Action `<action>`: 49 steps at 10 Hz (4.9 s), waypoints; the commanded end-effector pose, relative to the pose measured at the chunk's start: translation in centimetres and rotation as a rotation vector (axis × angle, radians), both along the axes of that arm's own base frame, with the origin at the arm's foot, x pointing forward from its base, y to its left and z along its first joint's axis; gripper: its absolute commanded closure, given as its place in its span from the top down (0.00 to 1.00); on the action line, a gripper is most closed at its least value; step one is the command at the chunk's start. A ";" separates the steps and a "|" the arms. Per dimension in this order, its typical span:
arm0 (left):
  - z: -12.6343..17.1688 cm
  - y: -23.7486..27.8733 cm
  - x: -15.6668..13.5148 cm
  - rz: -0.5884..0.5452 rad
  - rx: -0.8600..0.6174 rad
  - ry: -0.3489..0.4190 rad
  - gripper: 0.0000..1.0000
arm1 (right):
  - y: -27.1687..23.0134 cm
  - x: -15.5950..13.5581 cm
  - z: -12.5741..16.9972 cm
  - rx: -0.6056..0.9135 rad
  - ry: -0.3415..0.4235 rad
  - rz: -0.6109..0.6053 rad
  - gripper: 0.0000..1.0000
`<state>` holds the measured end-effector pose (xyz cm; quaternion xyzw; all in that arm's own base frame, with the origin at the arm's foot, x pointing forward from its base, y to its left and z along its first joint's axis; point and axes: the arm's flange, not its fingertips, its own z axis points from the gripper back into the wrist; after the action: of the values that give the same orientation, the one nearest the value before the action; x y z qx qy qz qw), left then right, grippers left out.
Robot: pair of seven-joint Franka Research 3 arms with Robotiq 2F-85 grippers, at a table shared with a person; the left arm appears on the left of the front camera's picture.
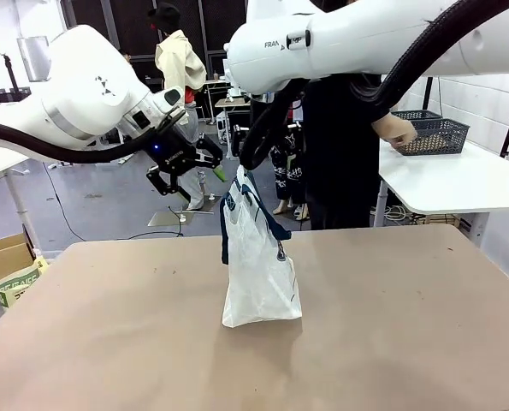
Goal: Transfer purchased items from the store into the shopping bag.
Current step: Open the Reusable shopping bag in the center of the table, then move the Reusable shopping bag to the right side of the table.
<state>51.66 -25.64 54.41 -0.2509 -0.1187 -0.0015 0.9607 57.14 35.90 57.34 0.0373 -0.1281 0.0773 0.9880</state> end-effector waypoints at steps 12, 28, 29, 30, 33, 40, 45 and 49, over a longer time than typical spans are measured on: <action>-4.0 -1.7 1.2 -0.059 -0.027 0.036 1.00 | 0.2 -0.1 -4.2 0.049 0.083 -0.002 1.00; -3.6 2.8 -0.9 -0.194 0.271 -0.116 0.00 | -7.1 -5.6 -4.7 -0.145 -0.047 0.333 0.00; -3.7 2.9 -0.9 -0.199 0.295 -0.141 0.00 | -7.5 -5.3 -4.7 -0.174 -0.063 0.378 0.00; -3.6 3.2 -1.2 -0.210 0.300 -0.169 0.00 | -7.7 -5.2 -4.8 -0.172 -0.082 0.425 0.00; -4.0 3.7 -0.8 -0.268 0.298 -0.255 0.00 | -8.2 -4.0 -5.0 -0.156 -0.125 0.545 0.00; -4.9 4.1 0.0 -0.332 0.368 -0.266 0.00 | -9.5 -3.3 -5.8 -0.207 -0.141 0.636 0.00; -4.9 3.6 -0.2 -0.323 0.363 -0.243 0.00 | -8.8 -3.0 -5.1 -0.211 -0.122 0.612 0.00; -4.9 3.6 -0.2 -0.323 0.363 -0.243 0.00 | -8.8 -3.0 -5.1 -0.211 -0.122 0.612 0.00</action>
<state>51.43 -22.23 49.50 -0.0878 -0.1892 -0.2106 0.9551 54.06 27.32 52.39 -0.0328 -0.1641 0.3883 0.9062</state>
